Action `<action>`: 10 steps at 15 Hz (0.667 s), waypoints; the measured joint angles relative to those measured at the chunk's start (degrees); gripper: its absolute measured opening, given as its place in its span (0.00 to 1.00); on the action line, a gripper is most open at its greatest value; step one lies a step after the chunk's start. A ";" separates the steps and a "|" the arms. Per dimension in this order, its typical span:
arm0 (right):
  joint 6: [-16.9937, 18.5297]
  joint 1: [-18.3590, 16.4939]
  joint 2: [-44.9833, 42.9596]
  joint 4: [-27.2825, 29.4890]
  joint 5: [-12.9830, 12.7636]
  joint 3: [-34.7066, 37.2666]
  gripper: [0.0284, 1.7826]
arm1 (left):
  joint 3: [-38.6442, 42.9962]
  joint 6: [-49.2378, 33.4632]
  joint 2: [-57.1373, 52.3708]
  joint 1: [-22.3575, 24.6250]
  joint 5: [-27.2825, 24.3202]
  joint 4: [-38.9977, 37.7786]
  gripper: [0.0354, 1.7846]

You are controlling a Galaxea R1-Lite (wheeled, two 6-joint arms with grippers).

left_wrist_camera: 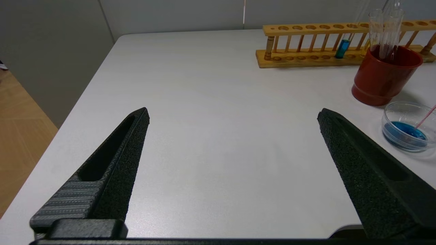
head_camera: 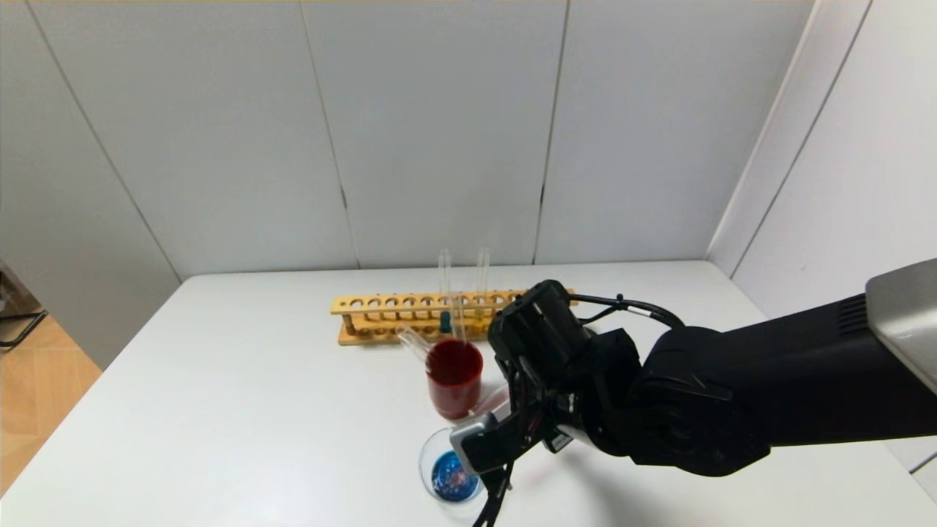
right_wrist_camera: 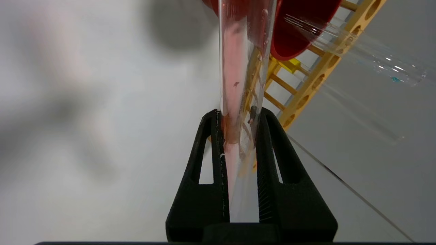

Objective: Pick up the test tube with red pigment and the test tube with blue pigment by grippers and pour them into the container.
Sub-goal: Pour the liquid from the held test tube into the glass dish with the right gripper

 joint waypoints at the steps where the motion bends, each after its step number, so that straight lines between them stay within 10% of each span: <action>1: -0.32 0.05 0.18 0.61 -0.22 -0.83 0.17 | 0.00 0.02 0.00 0.00 0.00 0.00 0.98; 10: -2.40 2.95 0.77 7.13 -5.57 -5.05 0.17 | 0.00 0.02 0.00 0.00 0.00 0.00 0.98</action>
